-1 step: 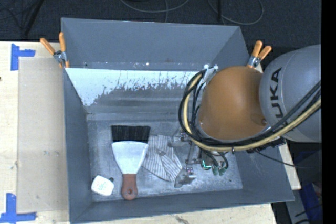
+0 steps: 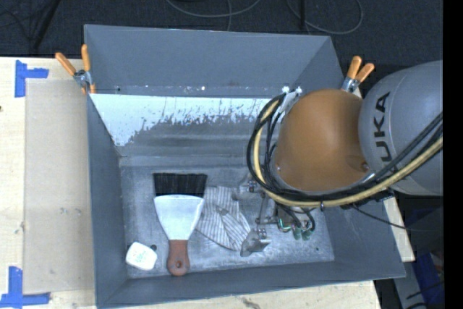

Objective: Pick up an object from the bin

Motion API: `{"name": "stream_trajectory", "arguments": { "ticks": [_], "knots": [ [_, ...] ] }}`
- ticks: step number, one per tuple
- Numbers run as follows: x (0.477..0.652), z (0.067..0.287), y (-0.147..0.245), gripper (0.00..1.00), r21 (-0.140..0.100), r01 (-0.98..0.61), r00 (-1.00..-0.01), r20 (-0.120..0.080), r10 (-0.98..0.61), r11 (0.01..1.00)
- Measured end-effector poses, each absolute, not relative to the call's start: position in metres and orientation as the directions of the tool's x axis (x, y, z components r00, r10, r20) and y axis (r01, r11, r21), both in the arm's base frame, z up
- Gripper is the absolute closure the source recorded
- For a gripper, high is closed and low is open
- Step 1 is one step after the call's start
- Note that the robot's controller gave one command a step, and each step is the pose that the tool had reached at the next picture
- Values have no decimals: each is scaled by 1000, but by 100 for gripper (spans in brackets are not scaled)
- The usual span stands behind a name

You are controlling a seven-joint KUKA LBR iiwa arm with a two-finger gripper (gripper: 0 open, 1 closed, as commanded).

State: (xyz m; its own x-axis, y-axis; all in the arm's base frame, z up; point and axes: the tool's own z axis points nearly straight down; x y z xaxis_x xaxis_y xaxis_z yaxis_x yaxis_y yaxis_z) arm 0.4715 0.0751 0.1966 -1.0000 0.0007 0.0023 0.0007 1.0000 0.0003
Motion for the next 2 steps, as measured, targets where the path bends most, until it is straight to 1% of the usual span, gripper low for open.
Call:
{"name": "stream_trajectory", "arguments": {
  "ticks": [1,2],
  "knots": [
    [494,80,66,100,1,-227,-974,0,-227,974],
    [494,80,66,100,2,-227,-974,0,-227,974]
  ]
}}
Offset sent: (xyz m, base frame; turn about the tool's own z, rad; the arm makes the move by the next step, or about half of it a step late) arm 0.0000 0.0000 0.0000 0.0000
